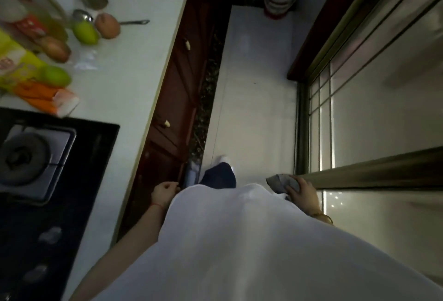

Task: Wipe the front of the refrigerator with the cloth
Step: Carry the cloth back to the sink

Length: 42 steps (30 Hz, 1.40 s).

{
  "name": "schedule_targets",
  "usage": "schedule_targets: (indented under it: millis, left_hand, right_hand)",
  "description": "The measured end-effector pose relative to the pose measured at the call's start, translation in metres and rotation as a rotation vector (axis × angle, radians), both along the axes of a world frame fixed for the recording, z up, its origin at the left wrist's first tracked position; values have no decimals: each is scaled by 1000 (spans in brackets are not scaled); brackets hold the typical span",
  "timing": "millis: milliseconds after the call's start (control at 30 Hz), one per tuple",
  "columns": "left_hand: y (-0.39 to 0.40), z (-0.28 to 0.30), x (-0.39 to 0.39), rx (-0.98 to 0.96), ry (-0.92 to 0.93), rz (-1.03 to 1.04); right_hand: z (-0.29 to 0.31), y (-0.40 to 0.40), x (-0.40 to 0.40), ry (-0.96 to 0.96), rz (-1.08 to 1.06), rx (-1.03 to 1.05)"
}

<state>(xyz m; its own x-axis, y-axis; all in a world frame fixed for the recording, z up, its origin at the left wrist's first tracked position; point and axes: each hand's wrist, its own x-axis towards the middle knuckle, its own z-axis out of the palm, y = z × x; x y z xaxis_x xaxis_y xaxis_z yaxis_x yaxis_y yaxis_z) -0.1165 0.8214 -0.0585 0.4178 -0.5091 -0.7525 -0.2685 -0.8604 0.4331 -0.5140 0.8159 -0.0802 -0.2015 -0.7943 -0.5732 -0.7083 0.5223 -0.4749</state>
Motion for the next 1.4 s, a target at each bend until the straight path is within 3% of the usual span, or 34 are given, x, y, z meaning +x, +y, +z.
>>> schedule_targets:
  millis: [300,500,667,800,1067,1400]
  left_hand:
    - [-233,18,-15,-84,67,-151]
    - [-348,-3,-36,-55,19,-292]
    - [-450,-13,-67,-29,59,-180]
    - [-534,-6,-100,-98,91,-3]
    - [-632,-14,-117,-88,91,133]
    - [-748,-11,-78,-197,43,502]
  right_hand:
    - [17,-159,-5,28,-185,-101]
    - [-4,-242,-35,-8,-281,-3]
    - [2,-370,-86,11,-266,-39]
    - [23,-492,-110,61,-101,-106]
    - [31,-682,-99,67,221,-54]
    - [27,-918,-3,81,714,-90]
